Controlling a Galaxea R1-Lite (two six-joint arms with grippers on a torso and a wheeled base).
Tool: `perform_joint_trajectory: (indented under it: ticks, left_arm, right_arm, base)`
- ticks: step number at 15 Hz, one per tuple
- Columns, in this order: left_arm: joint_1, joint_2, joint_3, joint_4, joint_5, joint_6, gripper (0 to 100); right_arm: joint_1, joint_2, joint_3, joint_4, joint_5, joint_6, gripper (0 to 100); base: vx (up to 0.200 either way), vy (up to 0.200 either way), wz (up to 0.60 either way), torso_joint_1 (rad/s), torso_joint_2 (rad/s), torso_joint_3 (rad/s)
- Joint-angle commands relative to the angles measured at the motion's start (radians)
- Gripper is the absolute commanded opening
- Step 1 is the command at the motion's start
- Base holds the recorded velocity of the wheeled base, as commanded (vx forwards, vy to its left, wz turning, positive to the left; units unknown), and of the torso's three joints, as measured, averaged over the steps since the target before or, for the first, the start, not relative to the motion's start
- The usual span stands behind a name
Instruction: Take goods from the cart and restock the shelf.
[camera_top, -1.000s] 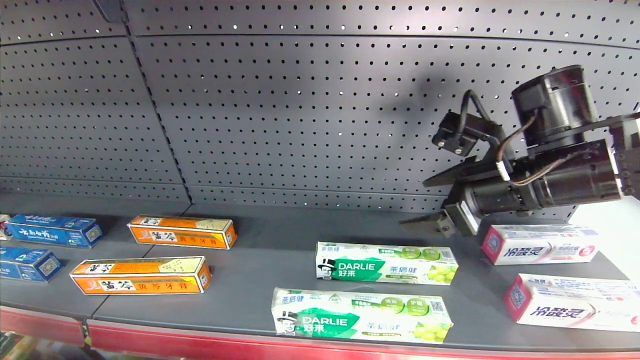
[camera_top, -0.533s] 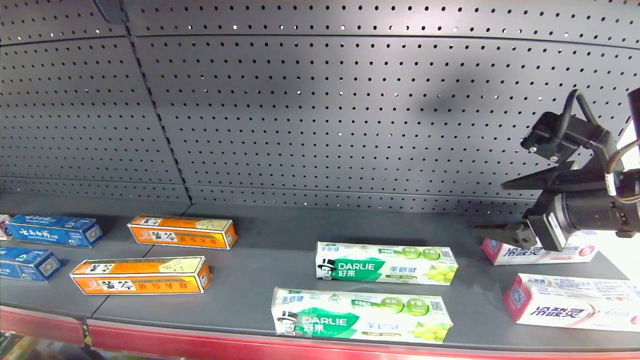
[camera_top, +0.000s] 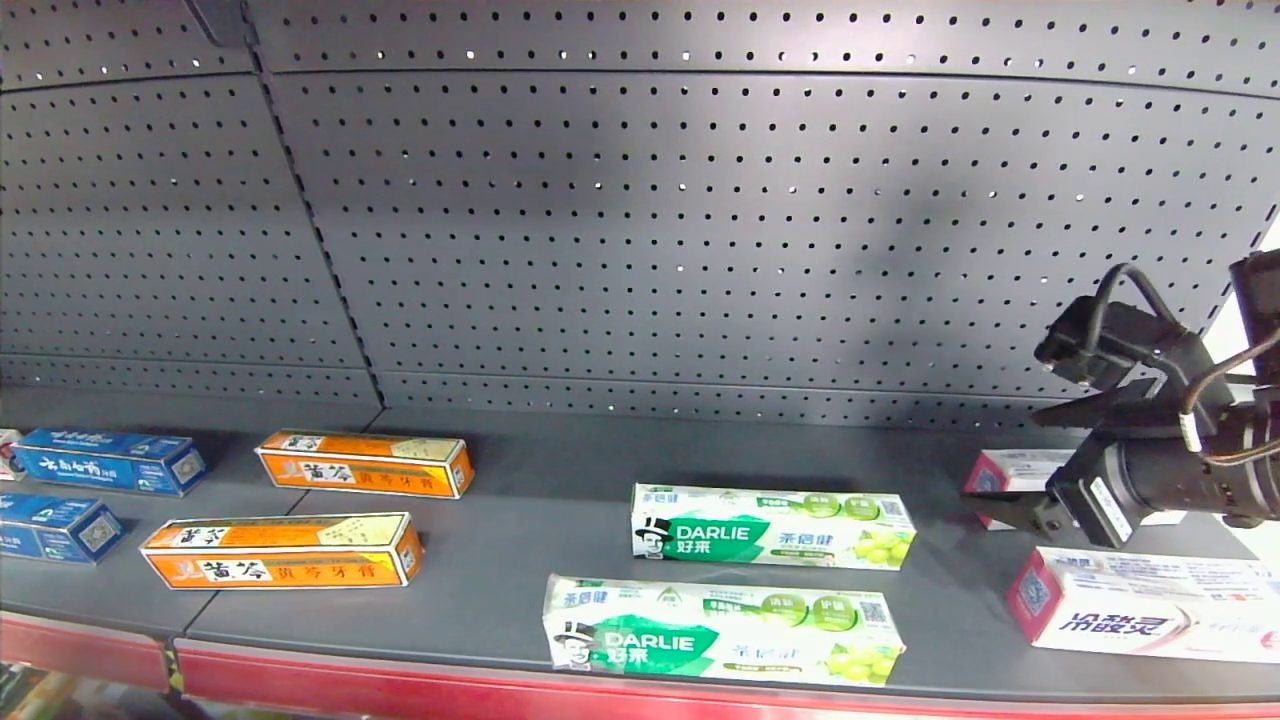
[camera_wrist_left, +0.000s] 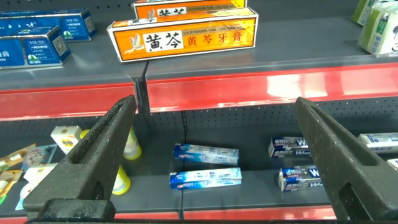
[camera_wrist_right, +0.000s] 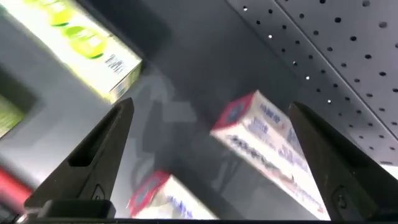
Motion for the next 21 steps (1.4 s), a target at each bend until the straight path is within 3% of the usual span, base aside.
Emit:
perform_joint_trajectory:
  ticks: [1, 21]
  left_arm:
    - [0.000, 0.000, 0.000, 0.000, 0.000, 0.000, 100]
    - [0.000, 0.000, 0.000, 0.000, 0.000, 0.000, 100]
  right_arm:
    - [-0.006, 0.062, 0.029, -0.030, -0.020, 0.000, 100]
    - [0.054, 0.185, 0.036, -0.106, -0.030, 0.005, 100]
  base:
    - [0.000, 0.000, 0.00, 0.000, 0.00, 0.000]
    - [0.000, 0.000, 0.00, 0.000, 0.00, 0.000]
